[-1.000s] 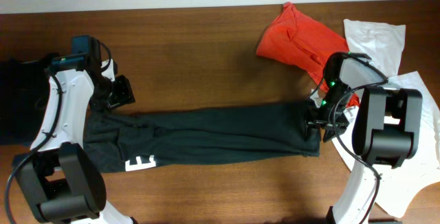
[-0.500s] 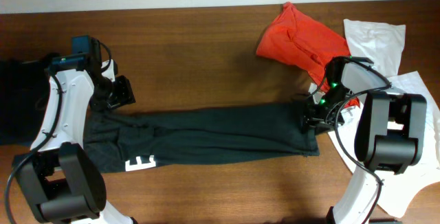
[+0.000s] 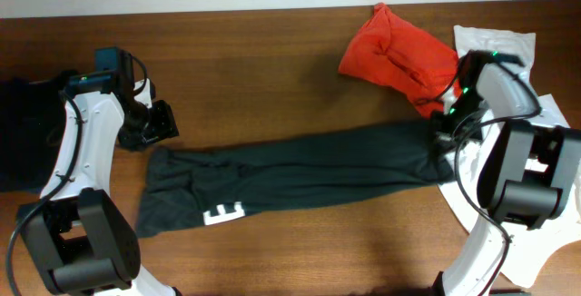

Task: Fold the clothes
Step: 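Fold the strip's right end leftward with the right gripper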

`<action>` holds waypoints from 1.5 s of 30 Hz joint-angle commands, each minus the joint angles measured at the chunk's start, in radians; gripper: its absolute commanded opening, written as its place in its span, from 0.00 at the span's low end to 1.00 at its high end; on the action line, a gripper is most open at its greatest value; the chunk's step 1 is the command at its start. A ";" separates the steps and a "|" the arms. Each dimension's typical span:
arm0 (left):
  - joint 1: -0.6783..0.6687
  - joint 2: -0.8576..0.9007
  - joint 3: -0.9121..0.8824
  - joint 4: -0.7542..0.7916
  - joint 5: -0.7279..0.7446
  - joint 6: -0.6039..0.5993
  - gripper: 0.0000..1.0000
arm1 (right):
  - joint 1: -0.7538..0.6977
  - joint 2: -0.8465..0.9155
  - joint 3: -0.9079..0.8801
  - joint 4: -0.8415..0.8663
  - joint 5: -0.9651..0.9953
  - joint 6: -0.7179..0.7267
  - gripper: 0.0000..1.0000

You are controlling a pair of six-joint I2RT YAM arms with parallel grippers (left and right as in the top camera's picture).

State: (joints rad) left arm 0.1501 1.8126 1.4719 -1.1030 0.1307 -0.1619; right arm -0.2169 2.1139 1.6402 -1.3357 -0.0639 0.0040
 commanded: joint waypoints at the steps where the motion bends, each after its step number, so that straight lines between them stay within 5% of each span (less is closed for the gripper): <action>1: 0.001 -0.010 0.012 0.004 0.004 -0.009 0.57 | 0.069 -0.051 0.081 -0.042 0.036 0.001 0.04; 16: 0.001 -0.010 0.012 0.005 0.004 -0.009 0.57 | 0.646 -0.058 0.092 -0.010 -0.018 0.108 0.04; 42: 0.001 -0.010 0.012 0.003 0.004 -0.009 0.57 | 0.800 -0.043 0.079 0.080 -0.148 0.137 0.05; 43: 0.001 -0.010 0.012 0.002 0.004 -0.009 0.57 | 0.803 -0.043 0.079 0.084 -0.153 0.136 0.17; 44: 0.001 -0.010 0.012 0.002 0.004 -0.009 0.57 | 0.806 -0.043 0.079 0.088 -0.154 0.136 0.44; 45: 0.001 -0.010 0.012 0.002 0.004 -0.009 0.57 | 0.806 -0.043 0.079 0.095 -0.155 0.136 0.52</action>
State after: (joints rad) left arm 0.1501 1.8126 1.4719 -1.0992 0.1310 -0.1619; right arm 0.5739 2.0823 1.7187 -1.2499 -0.1967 0.1352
